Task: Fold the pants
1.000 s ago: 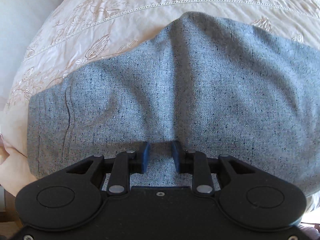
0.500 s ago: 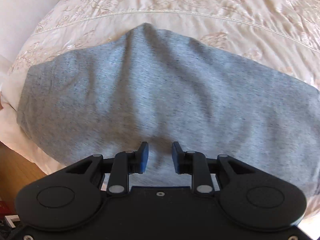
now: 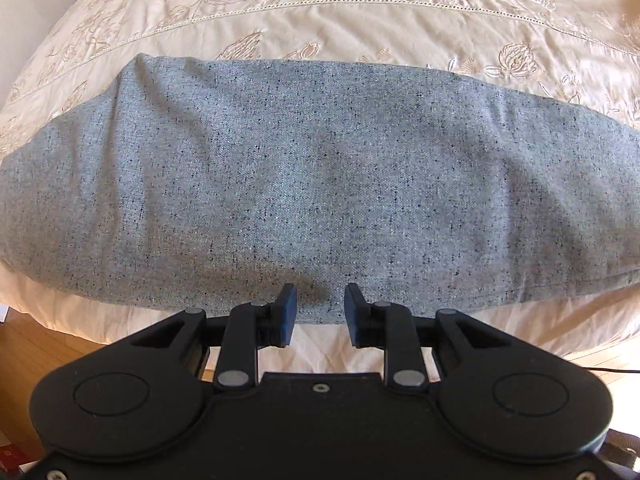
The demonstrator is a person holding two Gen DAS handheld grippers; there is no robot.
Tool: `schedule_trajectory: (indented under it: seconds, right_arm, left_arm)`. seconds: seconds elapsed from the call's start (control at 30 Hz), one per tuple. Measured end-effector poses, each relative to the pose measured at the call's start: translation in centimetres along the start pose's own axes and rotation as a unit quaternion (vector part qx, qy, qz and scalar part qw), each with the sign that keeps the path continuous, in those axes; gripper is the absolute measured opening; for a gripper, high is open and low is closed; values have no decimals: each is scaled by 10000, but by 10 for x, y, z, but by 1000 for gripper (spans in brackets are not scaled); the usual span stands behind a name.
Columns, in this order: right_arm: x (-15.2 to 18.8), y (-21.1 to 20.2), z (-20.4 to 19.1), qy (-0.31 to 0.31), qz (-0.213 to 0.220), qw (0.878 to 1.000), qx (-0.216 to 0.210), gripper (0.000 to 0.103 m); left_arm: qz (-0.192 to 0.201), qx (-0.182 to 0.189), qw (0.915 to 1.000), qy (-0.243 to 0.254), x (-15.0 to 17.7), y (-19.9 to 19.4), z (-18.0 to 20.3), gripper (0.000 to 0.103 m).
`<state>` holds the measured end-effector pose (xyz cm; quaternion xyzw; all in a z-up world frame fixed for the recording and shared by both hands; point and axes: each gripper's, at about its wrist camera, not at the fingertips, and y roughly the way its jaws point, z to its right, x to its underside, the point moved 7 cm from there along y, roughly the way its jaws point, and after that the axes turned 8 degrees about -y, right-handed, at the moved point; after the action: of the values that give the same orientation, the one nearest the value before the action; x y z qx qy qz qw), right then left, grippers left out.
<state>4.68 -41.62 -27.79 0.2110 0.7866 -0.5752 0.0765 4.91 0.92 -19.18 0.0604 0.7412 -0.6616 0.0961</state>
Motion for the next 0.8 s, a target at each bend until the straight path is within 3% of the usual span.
schedule_trajectory:
  seconds: [0.17, 0.3, 0.33, 0.43, 0.63, 0.8]
  right_arm:
    - [-13, 16, -2, 29, -181, 9993, -320, 37]
    - [-3, 15, 0, -4, -269, 9980, -576, 37]
    - [2, 13, 1, 38, -350, 9977, -577, 33]
    - [7, 2, -4, -67, -273, 9980, -565, 9]
    - [-1, -34, -34, -364, 208, 9979, -500, 8]
    - [-9, -49, -47, -427, 304, 9972, -525, 8]
  left_arm:
    - [10, -55, 10000, -40, 2, -5, 0, 35]
    - [18, 4, 10000, -88, -1, -4, 1, 35]
    - [27, 86, 9999, -91, -2, -5, 5, 35]
    - [20, 300, 9995, -119, -10, -3, 18, 35]
    - [52, 634, 9980, -65, -39, 7, 56, 34]
    - [79, 773, 9969, -85, -70, 27, 84, 34]
